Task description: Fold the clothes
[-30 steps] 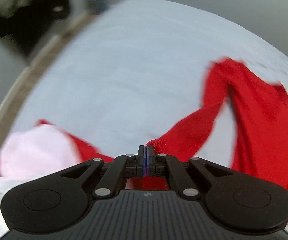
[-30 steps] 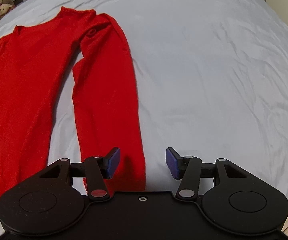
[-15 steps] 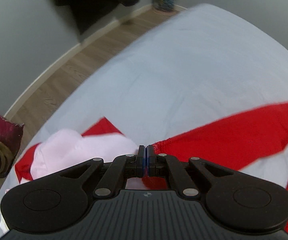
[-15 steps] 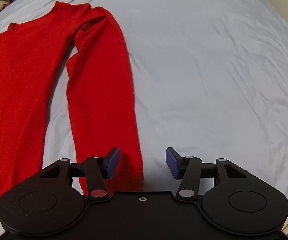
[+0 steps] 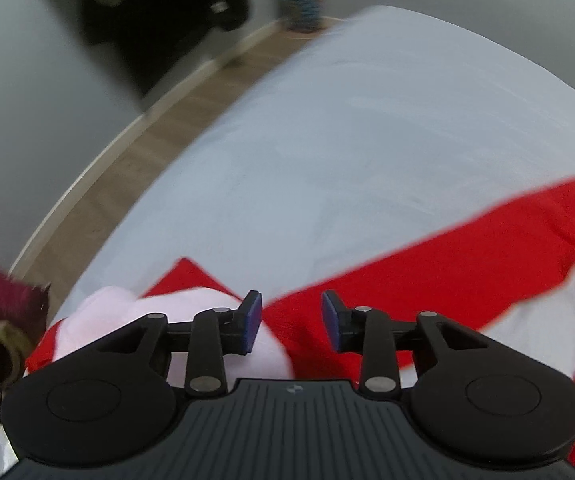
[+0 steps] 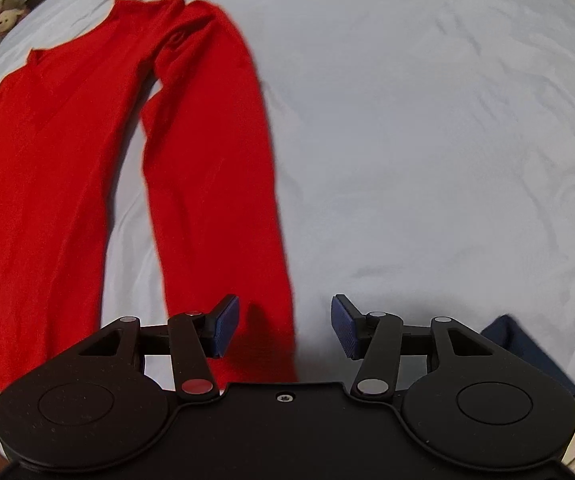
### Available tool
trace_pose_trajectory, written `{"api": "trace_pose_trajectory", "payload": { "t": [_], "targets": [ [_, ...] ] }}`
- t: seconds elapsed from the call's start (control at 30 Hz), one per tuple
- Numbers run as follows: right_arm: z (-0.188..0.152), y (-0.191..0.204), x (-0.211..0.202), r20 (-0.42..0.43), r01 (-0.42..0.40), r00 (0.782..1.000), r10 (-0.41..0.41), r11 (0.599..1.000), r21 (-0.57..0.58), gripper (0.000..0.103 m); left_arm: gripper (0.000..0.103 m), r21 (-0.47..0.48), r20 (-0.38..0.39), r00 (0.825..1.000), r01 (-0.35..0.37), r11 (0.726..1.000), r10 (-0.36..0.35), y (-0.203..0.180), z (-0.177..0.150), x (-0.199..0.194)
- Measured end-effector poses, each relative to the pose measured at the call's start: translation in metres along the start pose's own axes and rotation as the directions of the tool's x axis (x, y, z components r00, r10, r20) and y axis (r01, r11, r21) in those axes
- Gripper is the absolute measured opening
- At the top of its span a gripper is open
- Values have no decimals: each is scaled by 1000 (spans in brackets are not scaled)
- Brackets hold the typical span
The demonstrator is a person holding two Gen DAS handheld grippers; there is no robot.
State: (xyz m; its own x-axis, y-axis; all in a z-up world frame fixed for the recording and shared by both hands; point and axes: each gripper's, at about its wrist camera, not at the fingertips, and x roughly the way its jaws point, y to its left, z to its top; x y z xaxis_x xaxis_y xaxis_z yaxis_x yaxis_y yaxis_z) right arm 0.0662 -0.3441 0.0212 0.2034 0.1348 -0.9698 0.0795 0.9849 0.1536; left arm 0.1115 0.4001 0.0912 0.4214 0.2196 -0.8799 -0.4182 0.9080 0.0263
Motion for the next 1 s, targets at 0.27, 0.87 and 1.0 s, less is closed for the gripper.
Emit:
{"api": "trace_pose_trajectory", "payload": {
  "t": [0.27,0.87,1.0],
  "targets": [
    [-14,15,23,-76,38,996,-40,999,-29,4,34,126,-45,992,123,984,-118,-64,-25,-8],
    [56,-65,-36,25,413,910,-413,911,20,0,34,328,-184,959,269,906,-218,-175,-70,2],
    [67,-88,-34,15,448,894,-448,894,27,0,34,341,-205,951,290,894,-231,-190,-73,7]
  ]
}}
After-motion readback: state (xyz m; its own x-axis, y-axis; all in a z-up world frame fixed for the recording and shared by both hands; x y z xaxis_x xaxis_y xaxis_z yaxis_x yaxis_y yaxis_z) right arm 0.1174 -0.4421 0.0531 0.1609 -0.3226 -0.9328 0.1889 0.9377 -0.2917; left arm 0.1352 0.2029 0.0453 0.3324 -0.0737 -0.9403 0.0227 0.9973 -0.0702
